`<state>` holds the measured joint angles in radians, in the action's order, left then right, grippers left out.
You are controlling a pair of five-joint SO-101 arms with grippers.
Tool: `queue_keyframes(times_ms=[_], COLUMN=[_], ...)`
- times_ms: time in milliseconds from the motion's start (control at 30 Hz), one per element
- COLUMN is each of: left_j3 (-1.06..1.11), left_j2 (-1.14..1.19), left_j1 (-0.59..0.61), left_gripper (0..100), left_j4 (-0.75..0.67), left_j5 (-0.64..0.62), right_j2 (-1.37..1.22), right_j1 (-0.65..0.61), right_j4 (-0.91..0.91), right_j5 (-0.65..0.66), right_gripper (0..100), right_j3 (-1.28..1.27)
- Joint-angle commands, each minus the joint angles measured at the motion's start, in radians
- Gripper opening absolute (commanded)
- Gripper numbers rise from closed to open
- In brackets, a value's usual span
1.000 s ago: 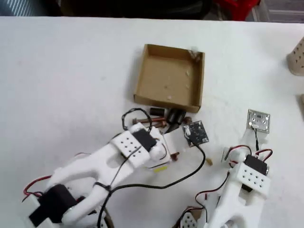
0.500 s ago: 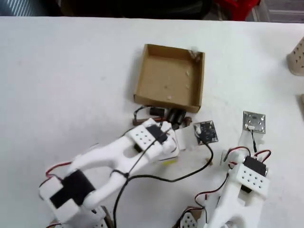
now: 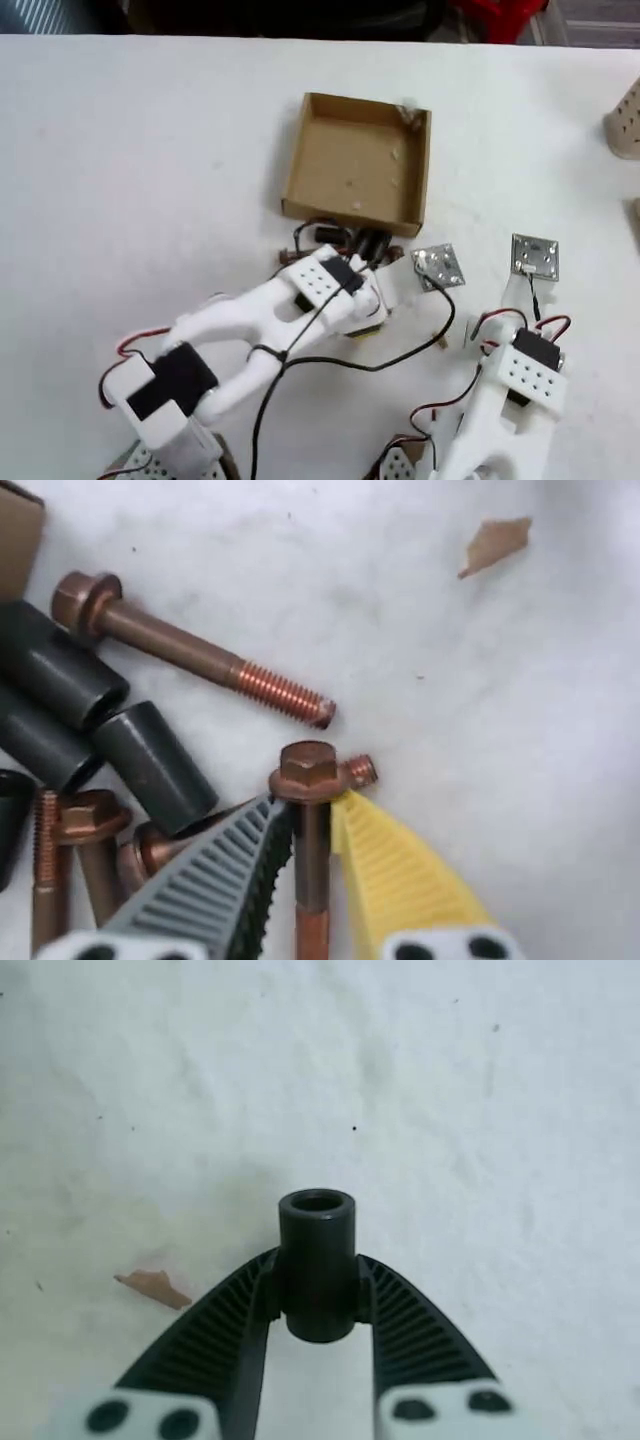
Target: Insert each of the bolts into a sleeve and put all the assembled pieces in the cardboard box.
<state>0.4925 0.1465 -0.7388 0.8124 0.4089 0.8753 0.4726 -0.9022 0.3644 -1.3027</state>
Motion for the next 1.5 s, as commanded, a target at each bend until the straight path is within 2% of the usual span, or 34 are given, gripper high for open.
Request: queue_keyframes(times_ms=[0, 333, 533, 733, 1000, 1167, 1333, 1467], left_j3=[-0.034, -0.035, -0.029, -0.025, 0.014, 0.086, 0.181, 0.215], left_j2=[0.002, -0.033, -0.203, -0.334, -0.369, -0.367, -0.363, -0.363], left_j1=[0.007, 0.008, 0.058, 0.246, 0.547, 0.645, 0.710, 0.719], left_gripper=[7, 7, 7, 7, 7, 7, 7, 7], left_j4=[0.008, 0.017, 0.086, 0.155, 0.172, 0.158, 0.025, -0.048], left_j5=[0.005, -0.006, -0.161, -0.255, -0.419, -0.433, -0.434, -0.434], right_j2=[0.024, 0.016, 0.016, 0.024, 0.024, 0.022, 0.016, 0.016], right_j1=[0.002, 0.002, 0.002, 0.002, 0.001, 0.007, 0.008, 0.010], right_j4=[0.015, 0.041, 0.041, 0.041, 0.038, 0.038, 0.038, 0.035], right_j5=[0.011, 0.011, 0.005, 0.003, 0.002, 0.002, 0.003, 0.003], right_gripper=[1.7, 1.7, 1.7, 1.7, 1.7, 1.8, 1.9, 10.0], right_j3=[0.006, 0.005, 0.005, 0.005, 0.006, 0.006, 0.006, 0.008])
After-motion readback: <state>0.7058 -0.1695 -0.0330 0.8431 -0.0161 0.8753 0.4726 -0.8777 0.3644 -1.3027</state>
